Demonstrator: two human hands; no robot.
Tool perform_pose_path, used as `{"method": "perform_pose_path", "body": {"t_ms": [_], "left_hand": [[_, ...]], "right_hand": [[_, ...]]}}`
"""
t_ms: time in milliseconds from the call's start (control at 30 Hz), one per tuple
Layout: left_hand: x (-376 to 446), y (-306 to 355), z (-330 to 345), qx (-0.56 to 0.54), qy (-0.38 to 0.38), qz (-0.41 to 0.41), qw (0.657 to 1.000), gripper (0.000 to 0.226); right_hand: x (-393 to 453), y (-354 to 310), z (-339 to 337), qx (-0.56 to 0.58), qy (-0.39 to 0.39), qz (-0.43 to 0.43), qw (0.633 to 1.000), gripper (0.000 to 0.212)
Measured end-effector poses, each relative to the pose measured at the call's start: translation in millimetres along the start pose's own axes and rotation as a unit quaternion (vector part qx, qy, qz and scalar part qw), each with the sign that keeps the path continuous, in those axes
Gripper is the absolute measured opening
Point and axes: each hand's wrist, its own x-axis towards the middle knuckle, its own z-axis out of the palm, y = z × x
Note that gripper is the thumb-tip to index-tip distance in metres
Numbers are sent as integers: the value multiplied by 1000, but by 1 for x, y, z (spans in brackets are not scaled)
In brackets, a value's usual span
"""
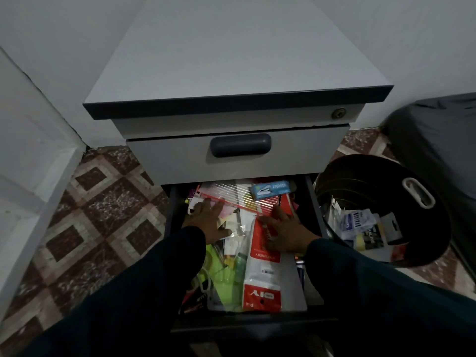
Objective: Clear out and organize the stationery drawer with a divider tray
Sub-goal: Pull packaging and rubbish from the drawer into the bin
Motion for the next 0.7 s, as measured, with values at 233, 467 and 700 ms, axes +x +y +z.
{"method": "perform_pose_path", "body": {"t_ms": [233,467,700], "left_hand": [[-26,-8,-2,114,-1,44,993,80],[-56,-14,1,79,-4,46,996,68],[-61,-10,10,-186,23,-21,982,55]], "right_hand": [[-15,-12,2,-65,-44,-34,996,81],[-42,-30,1,-82,-83,-64,991,57],[-64,-43,-7,-12,-110,-94,989,20]]}}
